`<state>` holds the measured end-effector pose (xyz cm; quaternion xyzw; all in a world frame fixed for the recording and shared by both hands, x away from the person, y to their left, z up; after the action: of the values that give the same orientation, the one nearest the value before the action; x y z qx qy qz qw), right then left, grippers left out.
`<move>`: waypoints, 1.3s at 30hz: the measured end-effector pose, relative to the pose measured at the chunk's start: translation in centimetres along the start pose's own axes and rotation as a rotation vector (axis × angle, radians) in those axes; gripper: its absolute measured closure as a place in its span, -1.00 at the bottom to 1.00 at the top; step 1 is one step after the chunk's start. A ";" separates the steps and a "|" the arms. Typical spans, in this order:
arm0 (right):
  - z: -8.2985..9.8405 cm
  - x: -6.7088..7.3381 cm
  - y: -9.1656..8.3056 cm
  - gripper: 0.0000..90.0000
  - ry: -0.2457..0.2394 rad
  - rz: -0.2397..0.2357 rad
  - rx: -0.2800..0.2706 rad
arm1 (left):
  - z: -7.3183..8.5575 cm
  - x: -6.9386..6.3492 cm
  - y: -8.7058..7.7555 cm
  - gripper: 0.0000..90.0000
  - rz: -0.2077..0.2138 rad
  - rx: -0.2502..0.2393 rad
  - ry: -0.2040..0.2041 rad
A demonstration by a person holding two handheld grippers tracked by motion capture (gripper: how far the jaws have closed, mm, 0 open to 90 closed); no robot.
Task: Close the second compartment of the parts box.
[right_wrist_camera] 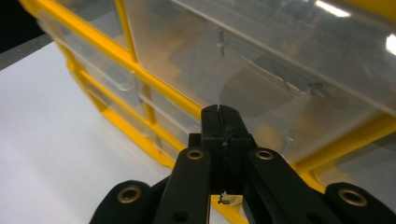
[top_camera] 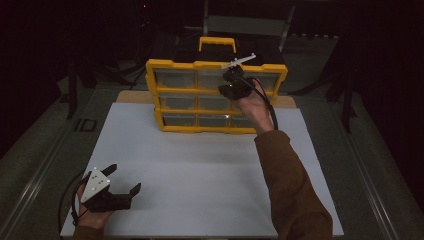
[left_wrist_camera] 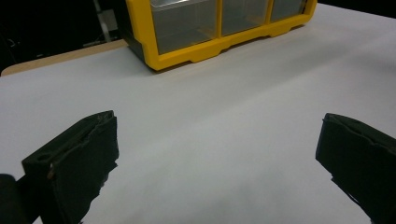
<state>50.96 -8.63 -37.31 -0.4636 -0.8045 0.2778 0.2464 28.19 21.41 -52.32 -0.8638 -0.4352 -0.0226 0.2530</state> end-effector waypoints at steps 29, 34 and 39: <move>7.3 1.6 -2.5 0.84 -0.134 -0.098 0.043 | -0.1 -0.1 0.0 -1.00 -0.001 0.000 0.008; 9.7 1.8 -3.1 0.65 -0.137 -0.147 0.053 | -0.1 -0.1 0.0 -1.00 -0.001 -0.001 0.008; 12.4 1.6 -3.3 0.38 -0.137 -0.148 0.065 | -0.1 -0.1 0.0 -1.00 -0.002 -0.001 0.009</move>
<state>40.16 -11.28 -43.83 -0.3745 -0.8422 0.3158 0.2254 28.11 21.31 -52.29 -0.8632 -0.4352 -0.0268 0.2545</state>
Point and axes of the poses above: each handheld gripper's, and its own axes: y roughly forward along the jaws, z roughly out of its underside, x roughly to its left, the point moved 8 cm from there along y, roughly forward along the jaws, and after that the axes turned 15 degrees about y, right-handed, at the moved point
